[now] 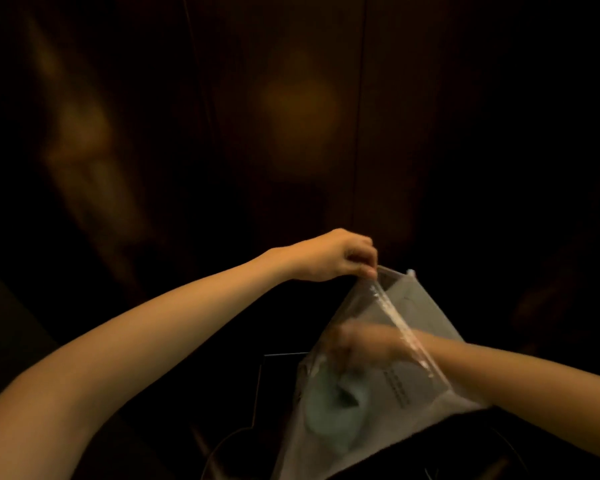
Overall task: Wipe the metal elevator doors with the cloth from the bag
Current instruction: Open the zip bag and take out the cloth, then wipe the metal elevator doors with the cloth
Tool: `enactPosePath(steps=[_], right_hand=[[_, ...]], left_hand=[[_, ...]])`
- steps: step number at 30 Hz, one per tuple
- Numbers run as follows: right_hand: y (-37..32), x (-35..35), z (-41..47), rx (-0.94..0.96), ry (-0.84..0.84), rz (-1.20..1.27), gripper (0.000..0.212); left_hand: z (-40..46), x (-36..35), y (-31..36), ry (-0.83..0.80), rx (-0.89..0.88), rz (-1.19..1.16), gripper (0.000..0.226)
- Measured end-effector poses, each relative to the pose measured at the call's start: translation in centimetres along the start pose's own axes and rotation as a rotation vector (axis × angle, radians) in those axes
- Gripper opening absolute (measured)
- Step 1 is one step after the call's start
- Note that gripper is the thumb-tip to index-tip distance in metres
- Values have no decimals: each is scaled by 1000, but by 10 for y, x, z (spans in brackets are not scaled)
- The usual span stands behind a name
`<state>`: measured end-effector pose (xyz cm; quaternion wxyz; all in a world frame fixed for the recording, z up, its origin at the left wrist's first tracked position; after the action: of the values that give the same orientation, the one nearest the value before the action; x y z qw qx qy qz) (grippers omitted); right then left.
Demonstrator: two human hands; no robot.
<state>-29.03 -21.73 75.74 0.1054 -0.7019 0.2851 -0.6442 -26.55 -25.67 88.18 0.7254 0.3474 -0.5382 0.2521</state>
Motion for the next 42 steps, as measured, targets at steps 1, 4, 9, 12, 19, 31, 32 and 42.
enactPosePath(steps=[1,4,9,12,19,31,32,42], right_hand=[[6,6,-7,-45,15,17,16],[26,32,-27,-191,127,24,13],[44,73,-58,-295,436,27,4],[49,95,-75,-333,659,73,7],[67,136,-95,-472,989,43,8],[84,102,-12,-460,595,556,68],[81,96,-2,-443,508,531,68],[113,97,10,-517,1033,528,21]], left_hand=[[-3,-8,-8,-26,26,24,16],[-16,-30,-35,-102,112,83,16],[-44,-66,-76,-189,322,131,16],[-60,-81,-94,-209,453,175,19],[-94,-60,-117,-95,642,241,6],[-93,10,-104,150,416,233,23],[-92,13,-102,170,395,210,25],[-91,-30,-129,54,482,-76,72]])
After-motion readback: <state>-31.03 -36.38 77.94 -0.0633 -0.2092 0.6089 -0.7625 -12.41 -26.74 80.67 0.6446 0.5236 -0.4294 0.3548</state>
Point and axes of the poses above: each hand's wrist, its own z-axis towards the middle knuckle, its own x-axis out of the back of the hand, y = z × x, the point moved 7 cm from there along z, towards the middle knuckle, and after that the axes turned 8 degrees about z, right-handed, at the moved point
